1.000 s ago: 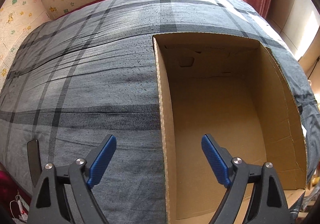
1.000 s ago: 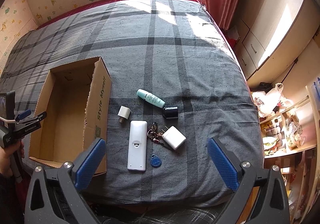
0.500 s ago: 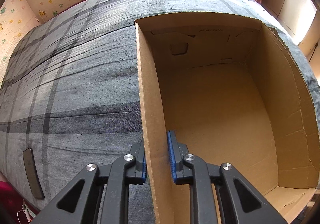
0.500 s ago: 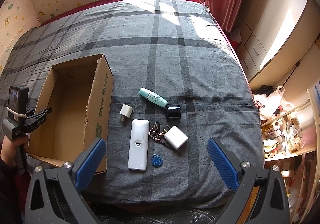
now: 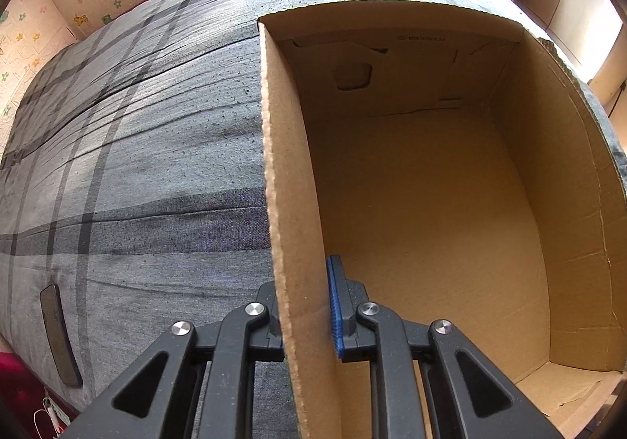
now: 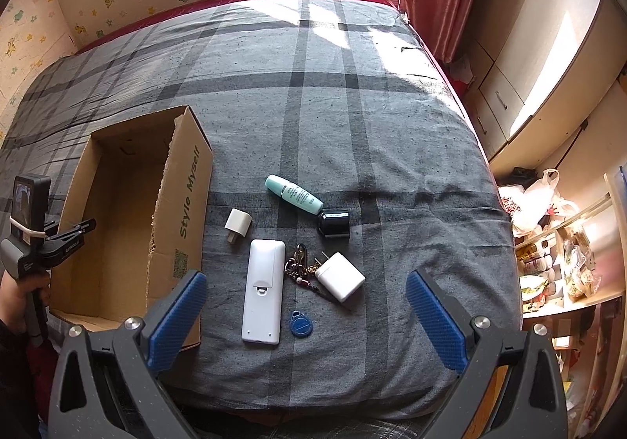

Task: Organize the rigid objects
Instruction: 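Grasp the white square charger with the right gripper while left gripper holds box wall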

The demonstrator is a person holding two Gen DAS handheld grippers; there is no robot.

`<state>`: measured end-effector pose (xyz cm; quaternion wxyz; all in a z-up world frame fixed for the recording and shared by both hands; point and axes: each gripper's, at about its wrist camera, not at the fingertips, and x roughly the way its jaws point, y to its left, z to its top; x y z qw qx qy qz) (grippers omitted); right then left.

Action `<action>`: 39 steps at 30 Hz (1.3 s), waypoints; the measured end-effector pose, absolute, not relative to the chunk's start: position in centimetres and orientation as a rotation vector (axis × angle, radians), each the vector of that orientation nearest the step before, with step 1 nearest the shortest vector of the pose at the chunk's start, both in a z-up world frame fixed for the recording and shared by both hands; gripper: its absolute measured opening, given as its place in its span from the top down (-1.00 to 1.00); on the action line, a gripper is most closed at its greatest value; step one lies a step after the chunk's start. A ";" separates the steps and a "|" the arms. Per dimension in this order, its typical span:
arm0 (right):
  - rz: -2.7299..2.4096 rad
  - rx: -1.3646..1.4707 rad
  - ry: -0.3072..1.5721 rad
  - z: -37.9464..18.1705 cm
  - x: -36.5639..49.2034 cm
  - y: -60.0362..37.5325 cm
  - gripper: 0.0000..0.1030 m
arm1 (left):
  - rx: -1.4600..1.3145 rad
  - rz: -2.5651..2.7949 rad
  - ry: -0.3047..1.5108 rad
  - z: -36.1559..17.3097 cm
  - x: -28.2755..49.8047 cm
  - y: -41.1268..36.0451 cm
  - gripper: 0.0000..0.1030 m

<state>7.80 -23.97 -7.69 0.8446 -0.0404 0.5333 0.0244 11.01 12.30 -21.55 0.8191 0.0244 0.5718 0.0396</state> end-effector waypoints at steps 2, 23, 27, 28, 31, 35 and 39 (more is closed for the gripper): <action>0.044 -0.076 1.123 -8.2 8.3 -24.6 -1.00 | 0.059 0.087 1.219 -21.6 11.0 12.2 0.69; 0.107 -0.109 1.339 -21.2 13.5 -29.5 -0.91 | 0.031 0.084 1.216 -21.4 11.0 12.6 0.70; 0.143 -0.115 1.362 -23.0 14.0 -29.3 -0.83 | 0.034 0.084 1.217 -21.5 11.0 12.5 0.70; 0.143 -0.121 1.364 -23.3 14.0 -29.2 -0.82 | 0.034 0.085 1.218 -21.5 11.0 12.5 0.70; 0.144 -0.142 1.368 -24.1 14.2 -28.9 -0.82 | 0.035 0.084 1.219 -21.5 11.1 12.6 0.70; 0.141 -0.155 1.381 -25.3 14.5 -28.8 -0.73 | 0.034 0.084 1.218 -21.5 11.0 12.6 0.70; 0.150 -0.165 1.396 -26.2 14.8 -28.3 -0.56 | 0.034 0.085 1.218 -21.5 11.0 12.6 0.70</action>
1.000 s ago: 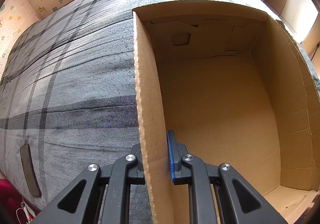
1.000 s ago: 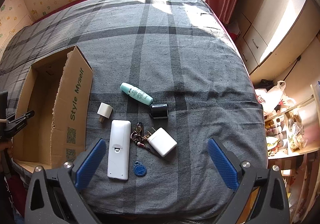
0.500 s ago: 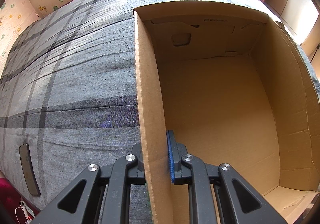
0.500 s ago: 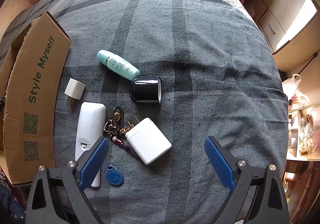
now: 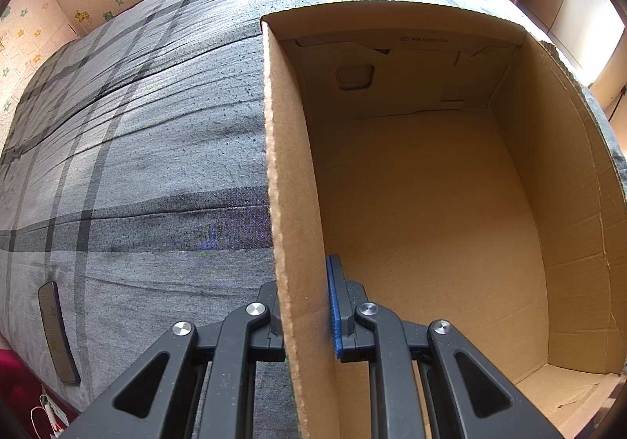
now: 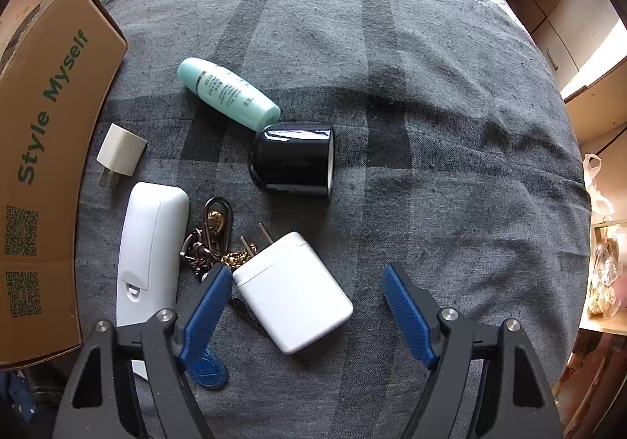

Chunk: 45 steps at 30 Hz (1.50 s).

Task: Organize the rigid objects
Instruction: 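Grasp the white square charger with the right gripper while left gripper holds box wall, then carry the white charger into the box and open the right gripper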

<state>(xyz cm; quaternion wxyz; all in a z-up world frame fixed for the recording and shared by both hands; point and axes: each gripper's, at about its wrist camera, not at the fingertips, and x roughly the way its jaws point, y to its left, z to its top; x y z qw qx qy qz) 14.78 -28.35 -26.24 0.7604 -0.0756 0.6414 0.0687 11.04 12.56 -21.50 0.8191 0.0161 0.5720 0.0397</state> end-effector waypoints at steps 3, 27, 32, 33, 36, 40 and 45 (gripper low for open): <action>0.180 -0.140 1.403 -26.6 14.8 -28.1 -0.14 | 0.035 0.085 1.218 -21.5 11.0 12.6 0.70; 0.152 -0.122 1.320 -20.3 14.9 -25.9 0.06 | 0.003 0.071 1.222 -21.5 11.1 13.3 0.70; 0.157 -0.130 1.304 -18.4 14.3 -26.2 0.06 | -0.011 0.066 1.222 -21.6 11.1 13.6 0.70; 0.158 -0.134 1.303 -18.2 14.3 -26.1 0.06 | -0.013 0.066 1.223 -21.6 11.1 13.7 0.70; 0.164 -0.142 1.294 -17.4 13.9 -26.2 0.06 | -0.018 0.062 1.224 -21.7 11.2 13.8 0.70; 0.171 -0.154 1.270 -15.9 13.6 -25.4 0.07 | -0.032 0.056 1.223 -21.7 11.2 14.1 0.70; 0.204 -0.174 1.240 -13.7 13.8 -23.8 0.06 | -0.035 0.052 1.221 -21.7 11.2 14.4 0.70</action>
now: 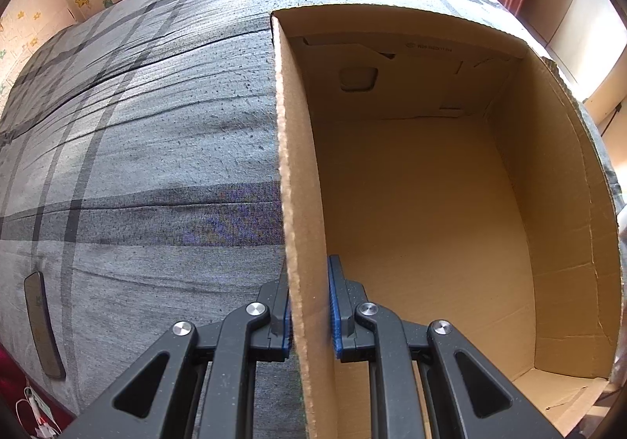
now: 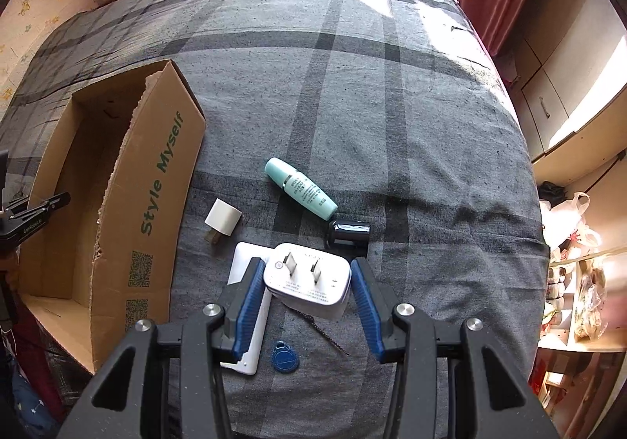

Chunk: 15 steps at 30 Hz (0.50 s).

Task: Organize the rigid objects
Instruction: 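Carry the white charger into the box and open the right gripper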

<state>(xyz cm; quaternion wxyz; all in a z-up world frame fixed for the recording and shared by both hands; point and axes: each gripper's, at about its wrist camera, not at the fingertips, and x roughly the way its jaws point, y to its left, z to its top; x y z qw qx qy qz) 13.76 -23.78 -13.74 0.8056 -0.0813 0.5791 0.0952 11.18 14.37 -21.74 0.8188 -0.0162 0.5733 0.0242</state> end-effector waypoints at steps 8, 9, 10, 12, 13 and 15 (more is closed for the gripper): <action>0.313 -0.199 1.195 -10.5 14.4 -19.4 0.06 | -0.048 0.041 1.223 -21.9 11.2 14.9 0.70; 0.328 -0.204 1.189 -10.1 14.5 -18.7 0.06 | -0.049 0.040 1.223 -21.9 11.2 14.9 0.70; 0.342 -0.209 1.185 -9.8 14.6 -18.1 0.07 | -0.051 0.038 1.223 -21.9 11.2 15.0 0.70; 0.370 -0.222 1.172 -9.1 14.8 -16.7 0.06 | -0.055 0.033 1.223 -22.0 11.2 15.1 0.70; 0.384 -0.230 1.166 -8.7 14.8 -15.9 0.06 | -0.057 0.031 1.223 -22.0 11.2 15.2 0.70; 0.411 -0.242 1.155 -8.3 15.0 -14.5 0.07 | -0.062 0.025 1.222 -22.0 11.2 15.3 0.70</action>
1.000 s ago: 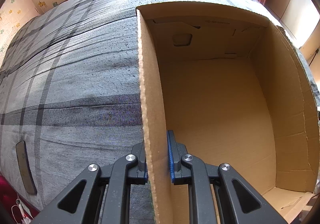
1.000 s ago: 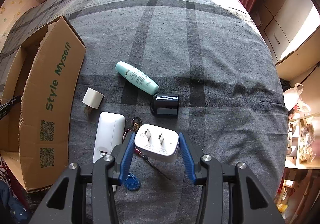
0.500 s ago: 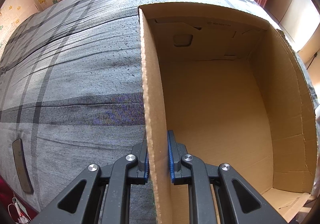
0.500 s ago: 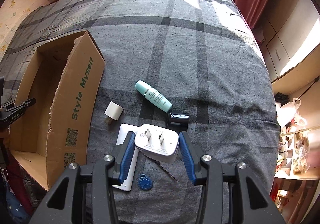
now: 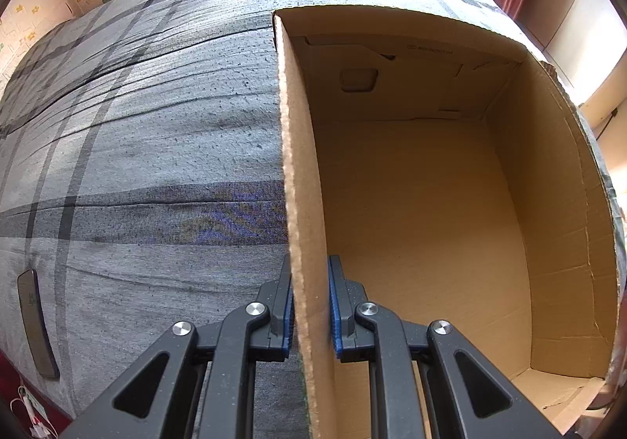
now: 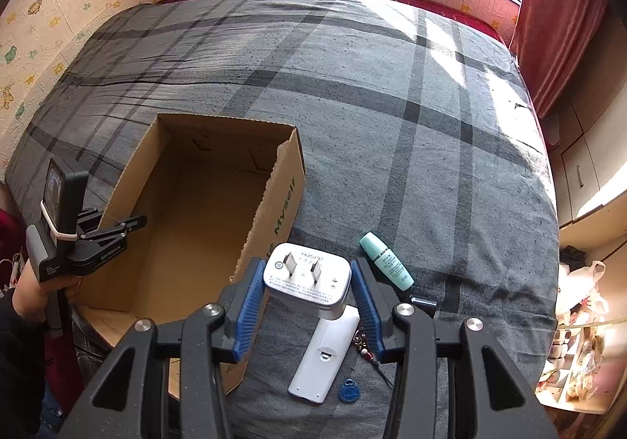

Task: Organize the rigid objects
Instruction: 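Carry the white charger into the box and open the right gripper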

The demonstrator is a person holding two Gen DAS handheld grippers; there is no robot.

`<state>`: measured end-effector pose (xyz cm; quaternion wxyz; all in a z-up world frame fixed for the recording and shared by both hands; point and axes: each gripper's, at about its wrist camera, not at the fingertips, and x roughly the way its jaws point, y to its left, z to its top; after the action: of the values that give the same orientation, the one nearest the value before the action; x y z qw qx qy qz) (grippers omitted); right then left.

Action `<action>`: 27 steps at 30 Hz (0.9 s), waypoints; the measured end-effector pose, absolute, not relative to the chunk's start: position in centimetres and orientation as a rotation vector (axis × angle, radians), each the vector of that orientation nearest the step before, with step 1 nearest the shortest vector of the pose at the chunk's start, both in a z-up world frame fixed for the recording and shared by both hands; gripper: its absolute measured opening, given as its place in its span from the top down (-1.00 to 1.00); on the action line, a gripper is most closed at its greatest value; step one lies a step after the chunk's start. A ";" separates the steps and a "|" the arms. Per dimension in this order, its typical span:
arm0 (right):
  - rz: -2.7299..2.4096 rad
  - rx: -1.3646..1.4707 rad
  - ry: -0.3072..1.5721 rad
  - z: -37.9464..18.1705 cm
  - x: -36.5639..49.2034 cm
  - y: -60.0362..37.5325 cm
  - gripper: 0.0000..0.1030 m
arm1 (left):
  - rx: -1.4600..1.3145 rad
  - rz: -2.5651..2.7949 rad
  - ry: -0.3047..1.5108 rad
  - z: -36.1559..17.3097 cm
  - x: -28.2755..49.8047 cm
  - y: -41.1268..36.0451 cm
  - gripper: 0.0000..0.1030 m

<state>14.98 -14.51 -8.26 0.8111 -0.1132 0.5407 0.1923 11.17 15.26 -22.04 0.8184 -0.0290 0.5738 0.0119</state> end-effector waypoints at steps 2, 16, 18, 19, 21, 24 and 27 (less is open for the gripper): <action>0.435 -0.254 1.145 -7.9 15.2 -13.0 0.06 | -0.069 0.022 1.222 -22.1 11.2 15.4 0.70; 0.576 -0.333 1.183 -10.8 16.7 -3.3 0.06 | -0.068 0.018 1.220 -22.1 11.0 15.4 0.70; 0.583 -0.334 1.201 -11.8 16.9 -2.3 0.06 | -0.069 0.017 1.220 -22.0 11.0 15.4 0.70; 0.587 -0.338 1.212 -12.3 17.1 -1.9 0.06 | -0.070 0.017 1.221 -22.0 11.1 15.4 0.70; 0.589 -0.344 1.232 -13.4 17.5 -1.0 0.06 | -0.073 0.018 1.223 -22.0 11.1 15.5 0.69; 0.591 -0.342 1.268 -15.1 18.1 0.0 0.06 | -0.070 0.019 1.223 -22.0 11.1 15.5 0.69; 0.588 -0.346 1.302 -16.8 18.6 0.9 0.06 | -0.059 0.023 1.220 -22.0 11.0 15.3 0.69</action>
<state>18.64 0.89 -16.77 0.7418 -0.1578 0.5941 0.2681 11.05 15.32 -21.95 0.8191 -0.0277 0.5729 0.0106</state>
